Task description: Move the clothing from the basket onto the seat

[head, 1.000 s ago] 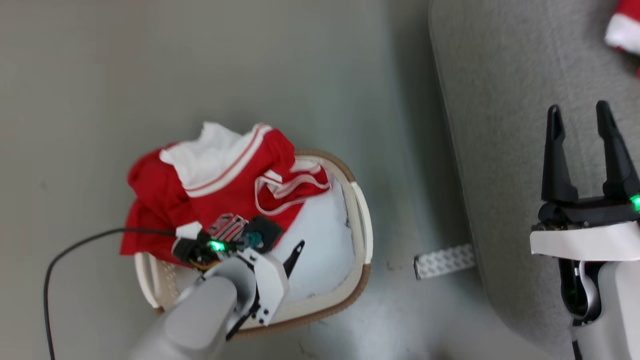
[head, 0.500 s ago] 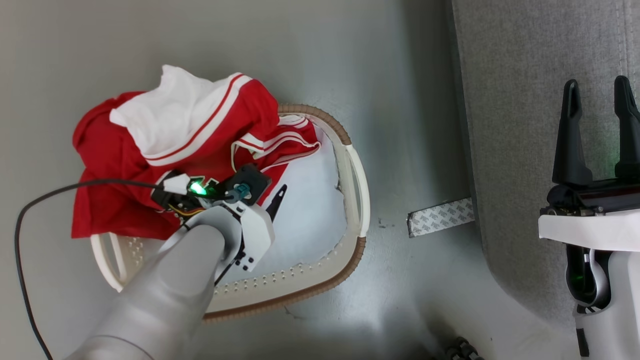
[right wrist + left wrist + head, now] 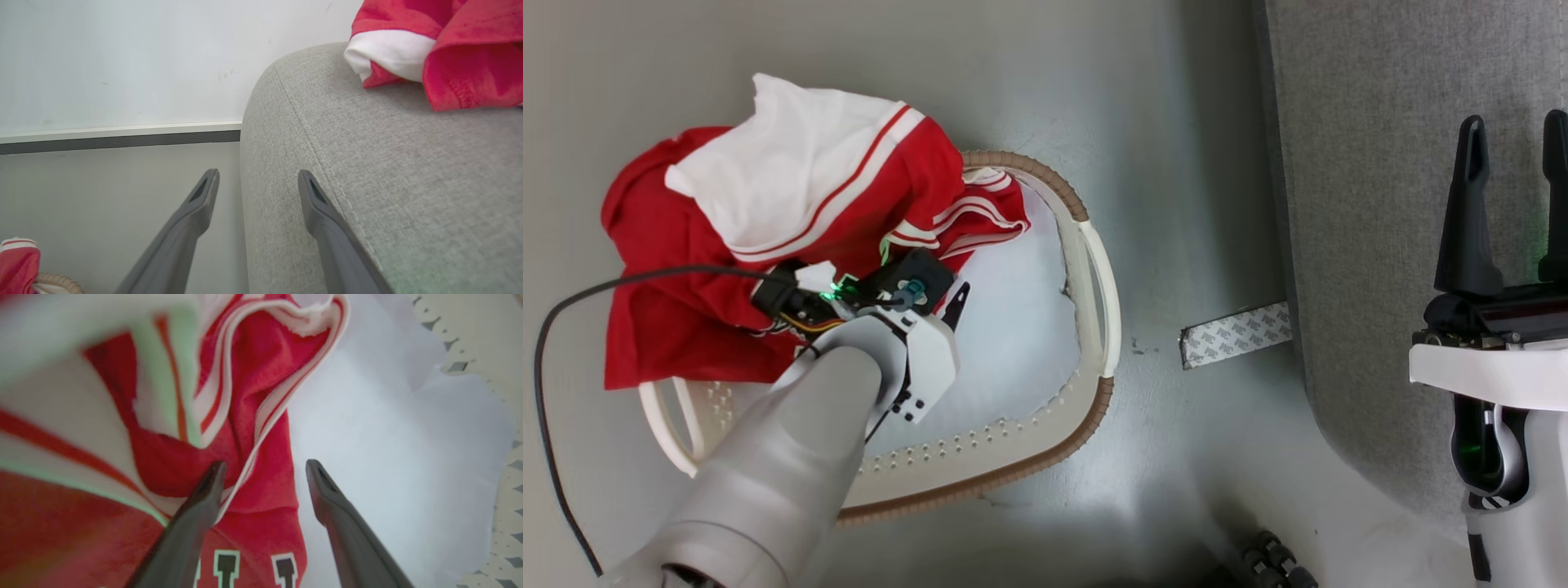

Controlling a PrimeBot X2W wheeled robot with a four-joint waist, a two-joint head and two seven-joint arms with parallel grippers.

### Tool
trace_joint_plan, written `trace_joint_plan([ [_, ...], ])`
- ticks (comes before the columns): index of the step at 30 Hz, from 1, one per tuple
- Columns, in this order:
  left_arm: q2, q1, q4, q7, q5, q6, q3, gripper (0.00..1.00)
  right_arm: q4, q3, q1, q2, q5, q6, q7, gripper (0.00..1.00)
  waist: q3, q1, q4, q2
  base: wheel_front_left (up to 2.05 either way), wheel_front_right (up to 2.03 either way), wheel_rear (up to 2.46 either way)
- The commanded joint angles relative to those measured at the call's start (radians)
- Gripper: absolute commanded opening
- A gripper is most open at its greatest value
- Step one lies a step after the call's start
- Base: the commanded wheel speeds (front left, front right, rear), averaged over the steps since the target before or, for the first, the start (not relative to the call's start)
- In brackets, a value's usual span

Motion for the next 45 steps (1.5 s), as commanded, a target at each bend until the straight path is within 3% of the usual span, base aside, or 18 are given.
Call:
trace_joint_plan([
  [1,-0.001,-0.014,0.010,-0.005,0.013,-0.001,-0.007,1.00,0.030,0.002,0.018,0.008,0.022,-0.002,0.007,1.00,0.008,0.0000,-0.003,0.0001,0.00,0.00,0.00],
  [4,-0.004,-0.025,0.026,-0.009,0.016,0.002,-0.016,1.00,0.027,0.000,0.024,0.008,0.029,-0.002,0.007,1.00,0.017,0.0000,-0.007,0.0001,0.00,0.00,0.00],
  [5,-0.005,-0.027,0.029,-0.011,0.016,0.004,-0.019,0.82,0.026,-0.001,0.029,0.008,0.031,-0.002,0.007,1.00,0.019,0.0000,-0.009,0.0001,0.00,0.00,0.00],
  [6,-0.006,-0.029,0.034,-0.012,0.016,0.005,-0.021,0.40,0.024,-0.001,0.033,0.008,0.031,-0.002,0.007,1.00,0.021,0.0000,-0.011,0.0001,0.00,0.00,0.00],
  [7,-0.006,-0.031,0.038,-0.014,0.015,0.005,-0.023,0.09,0.022,-0.002,0.038,0.008,0.031,-0.002,0.007,1.00,0.023,0.0000,-0.013,0.0001,0.00,0.00,0.00],
  [8,-0.006,-0.031,0.038,-0.014,0.015,0.005,-0.023,0.09,0.022,-0.002,0.038,0.008,0.031,-0.002,0.007,1.00,0.023,0.0000,-0.013,0.0001,0.00,0.00,0.00],
  [9,-0.006,-0.033,0.043,-0.015,0.016,0.003,-0.027,0.00,0.021,-0.004,0.043,0.008,0.029,-0.002,0.007,1.00,0.025,0.0000,-0.014,0.0001,0.00,0.00,0.00],
  [19,-0.029,0.009,0.048,-0.042,-0.044,-0.035,-0.012,0.00,0.040,-0.046,0.074,0.002,0.028,-0.003,0.007,1.00,-0.045,0.0000,0.008,0.0001,0.00,0.00,0.00],
  [26,-0.054,0.118,-0.038,-0.057,-0.112,-0.060,0.020,0.00,0.063,-0.077,0.106,0.003,-0.008,-0.003,0.005,1.00,-0.231,0.0000,0.070,0.0001,0.00,0.00,0.00],
  [36,-0.050,0.318,-0.306,-0.057,-0.204,-0.077,0.084,0.00,0.137,-0.117,0.224,0.002,-0.066,-0.002,0.005,1.00,-0.525,0.0000,0.163,0.0001,0.00,0.00,0.00],
  [41,-0.023,0.389,-0.419,-0.058,-0.249,-0.079,0.119,0.00,0.173,-0.119,0.299,0.003,-0.080,-0.002,0.005,1.00,-0.670,0.0000,0.202,0.0001,0.00,0.00,0.00],
  [45,0.001,0.426,-0.500,-0.057,-0.285,-0.056,0.156,0.00,0.196,-0.102,0.358,0.002,-0.095,-0.002,0.005,1.00,-0.779,0.0000,0.222,0.0001,0.00,0.00,0.00],
])
